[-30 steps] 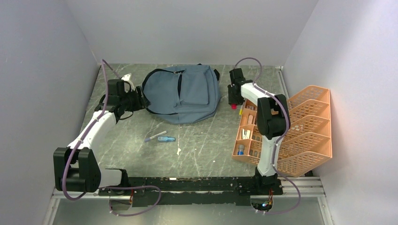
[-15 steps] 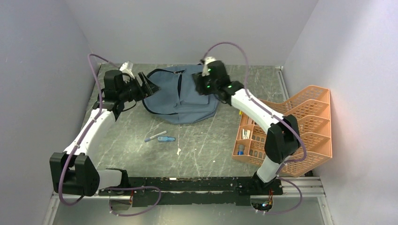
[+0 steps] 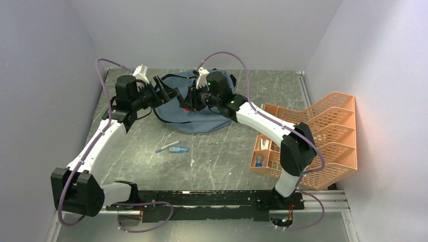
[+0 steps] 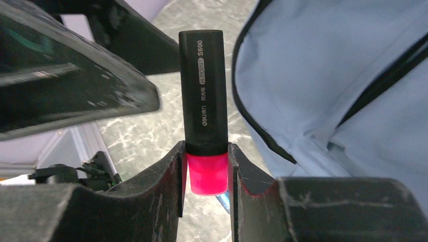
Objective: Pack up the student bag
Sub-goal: Place the stationery in the student bag.
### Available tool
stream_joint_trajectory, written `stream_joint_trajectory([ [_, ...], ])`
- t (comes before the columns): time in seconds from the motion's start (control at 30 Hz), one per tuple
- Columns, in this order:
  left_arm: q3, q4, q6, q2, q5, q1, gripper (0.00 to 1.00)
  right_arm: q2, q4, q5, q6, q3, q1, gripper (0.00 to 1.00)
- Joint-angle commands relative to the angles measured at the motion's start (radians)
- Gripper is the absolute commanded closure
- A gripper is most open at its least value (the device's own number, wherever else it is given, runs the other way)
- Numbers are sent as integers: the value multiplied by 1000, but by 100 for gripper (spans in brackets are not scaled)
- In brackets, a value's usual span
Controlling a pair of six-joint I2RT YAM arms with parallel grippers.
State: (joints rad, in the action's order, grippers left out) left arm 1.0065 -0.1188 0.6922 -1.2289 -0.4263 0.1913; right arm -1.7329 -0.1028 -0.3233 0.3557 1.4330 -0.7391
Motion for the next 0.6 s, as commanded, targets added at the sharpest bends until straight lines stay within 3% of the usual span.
stream_joint_trajectory([
  [0.0, -20, 38, 25, 19, 23, 29, 20, -11, 94, -76, 43, -8, -21, 86],
  [0.37, -16, 56, 31, -7, 35, 56, 61, -11, 84, -46, 19, -7, -29, 83],
  [0.57, -25, 57, 29, -3, 41, 57, 91, 5, 94, -18, 17, -28, -31, 61],
])
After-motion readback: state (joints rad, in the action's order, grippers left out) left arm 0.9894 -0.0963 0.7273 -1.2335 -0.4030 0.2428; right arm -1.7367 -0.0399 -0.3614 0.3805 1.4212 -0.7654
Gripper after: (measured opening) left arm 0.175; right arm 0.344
